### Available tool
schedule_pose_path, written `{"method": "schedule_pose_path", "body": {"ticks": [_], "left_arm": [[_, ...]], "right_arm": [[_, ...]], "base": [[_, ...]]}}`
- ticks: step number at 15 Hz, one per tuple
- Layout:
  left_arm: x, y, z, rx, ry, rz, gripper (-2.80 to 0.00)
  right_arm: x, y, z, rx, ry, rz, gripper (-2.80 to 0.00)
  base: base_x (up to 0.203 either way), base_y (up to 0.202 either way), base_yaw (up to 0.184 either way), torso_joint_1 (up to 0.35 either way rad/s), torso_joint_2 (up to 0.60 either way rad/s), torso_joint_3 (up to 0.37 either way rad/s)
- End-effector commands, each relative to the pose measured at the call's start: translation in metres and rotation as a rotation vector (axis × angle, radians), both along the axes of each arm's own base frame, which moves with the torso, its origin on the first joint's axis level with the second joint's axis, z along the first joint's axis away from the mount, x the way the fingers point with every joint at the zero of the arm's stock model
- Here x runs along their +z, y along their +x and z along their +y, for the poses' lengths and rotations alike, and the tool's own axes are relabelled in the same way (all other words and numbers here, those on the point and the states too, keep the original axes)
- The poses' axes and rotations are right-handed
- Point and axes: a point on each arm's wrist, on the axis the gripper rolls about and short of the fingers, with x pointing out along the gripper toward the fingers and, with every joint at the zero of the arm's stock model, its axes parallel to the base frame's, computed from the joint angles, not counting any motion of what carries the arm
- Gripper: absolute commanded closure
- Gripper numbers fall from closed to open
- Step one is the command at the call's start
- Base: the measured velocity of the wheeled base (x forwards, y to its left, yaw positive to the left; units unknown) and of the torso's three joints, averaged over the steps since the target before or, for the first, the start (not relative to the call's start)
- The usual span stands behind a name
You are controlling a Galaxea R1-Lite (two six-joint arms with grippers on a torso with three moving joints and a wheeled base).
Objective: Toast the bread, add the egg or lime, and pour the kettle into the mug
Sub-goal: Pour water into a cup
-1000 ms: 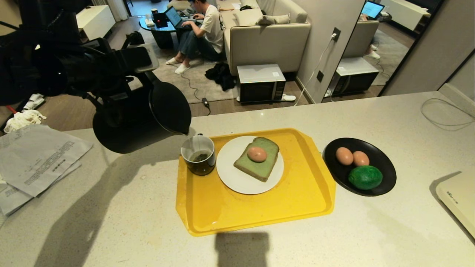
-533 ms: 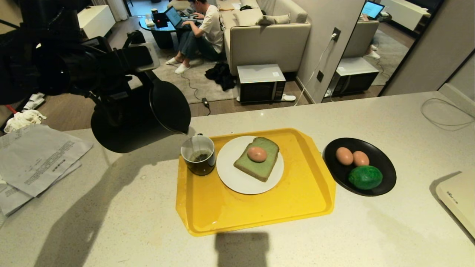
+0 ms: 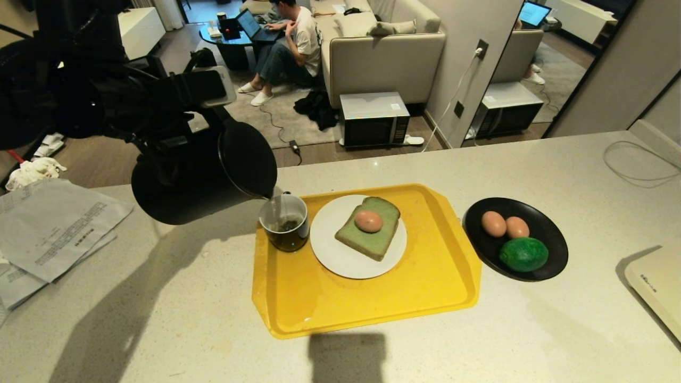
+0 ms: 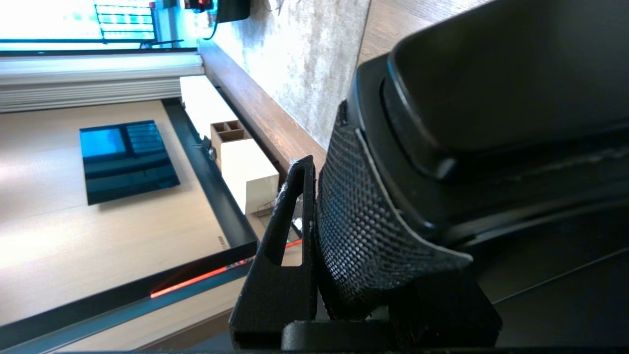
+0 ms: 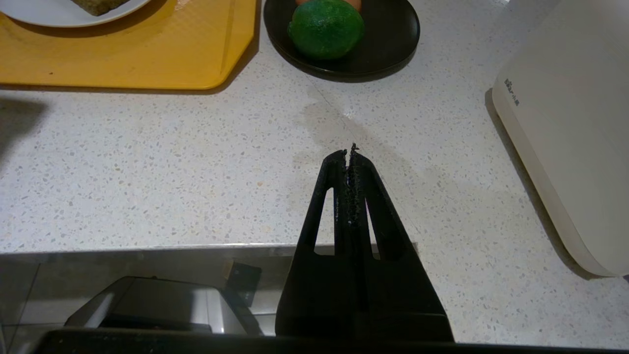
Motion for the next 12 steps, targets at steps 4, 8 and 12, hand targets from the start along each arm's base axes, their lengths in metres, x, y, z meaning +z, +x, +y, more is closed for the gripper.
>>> {"method": "schedule_pose_path", "body": {"ticks": [4, 8, 12], "left_arm": [[0.003, -0.005, 0.000, -0.001, 0.009, -0.006, 0.00], [0.004, -0.012, 0.001, 0.011, 0.042, 0.015, 0.00], [0.006, -0.014, 0.002, 0.010, 0.034, 0.009, 0.00]], "right_arm": [[0.000, 0.000, 0.000, 0.001, 0.001, 0.001, 0.00], [0.000, 0.000, 0.000, 0.001, 0.001, 0.001, 0.00], [0.000, 0.000, 0.000, 0.001, -0.001, 0.000, 0.00]], "base": [[0.000, 0.000, 0.000, 0.000, 0.00, 0.000], [0.000, 0.000, 0.000, 0.000, 0.00, 0.000], [0.000, 0.000, 0.000, 0.000, 0.00, 0.000]]}}
